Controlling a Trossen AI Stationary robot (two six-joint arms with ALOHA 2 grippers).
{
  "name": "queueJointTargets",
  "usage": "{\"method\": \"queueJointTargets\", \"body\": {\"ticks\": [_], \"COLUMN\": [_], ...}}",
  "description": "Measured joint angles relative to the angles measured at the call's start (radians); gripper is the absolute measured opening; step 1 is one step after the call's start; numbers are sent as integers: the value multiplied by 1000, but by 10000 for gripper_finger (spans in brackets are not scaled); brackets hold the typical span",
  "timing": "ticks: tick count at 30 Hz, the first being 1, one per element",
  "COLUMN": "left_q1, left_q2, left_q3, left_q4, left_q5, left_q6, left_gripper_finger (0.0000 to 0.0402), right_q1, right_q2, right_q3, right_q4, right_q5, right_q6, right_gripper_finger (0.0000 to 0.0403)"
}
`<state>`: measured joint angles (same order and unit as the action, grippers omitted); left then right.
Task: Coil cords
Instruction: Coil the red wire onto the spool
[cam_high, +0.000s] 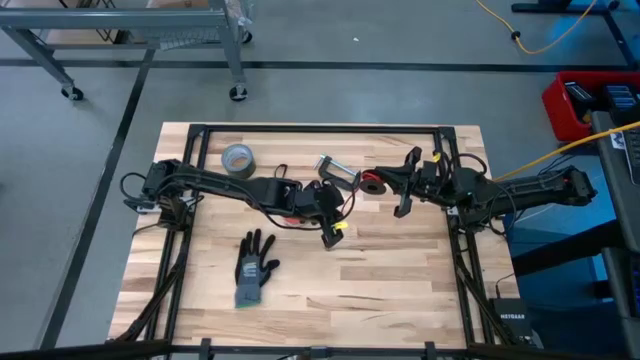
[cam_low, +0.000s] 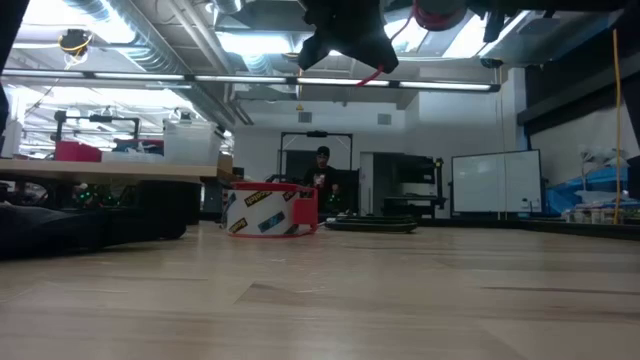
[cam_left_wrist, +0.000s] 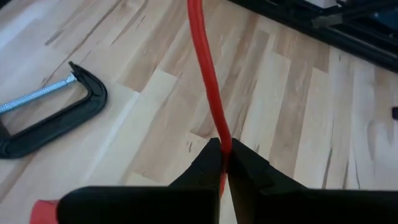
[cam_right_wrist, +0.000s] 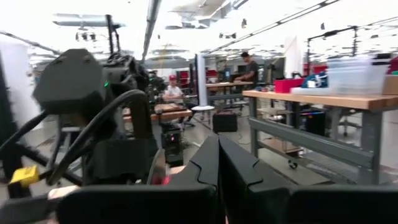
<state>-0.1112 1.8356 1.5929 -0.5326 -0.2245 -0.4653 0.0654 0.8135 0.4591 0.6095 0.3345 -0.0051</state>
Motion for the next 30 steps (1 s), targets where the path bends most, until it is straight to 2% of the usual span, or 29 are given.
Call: {"method": "queueJointTargets", "body": {"ticks": [7,16,24,30], "left_q1": [0,0,2,2], "left_q2": [79,143,143,143], "left_q3": [1,0,0,0], "left_q4": [42,230,282,287], "left_q5": [-4,46,103,104], "left_q6": [-84,-136,-187,-190], "left_gripper_finger": [3,2,1,0], "right_q1": [1,0,0,0], "right_q2": [29,131,238,289], "right_q3": [-1,0,1,1], "right_q4": [42,67,142,155], "right_q5": [67,189,184,150], "right_q6": [-4,-3,1,47], "right_gripper_finger": [5,5,5,5]}}
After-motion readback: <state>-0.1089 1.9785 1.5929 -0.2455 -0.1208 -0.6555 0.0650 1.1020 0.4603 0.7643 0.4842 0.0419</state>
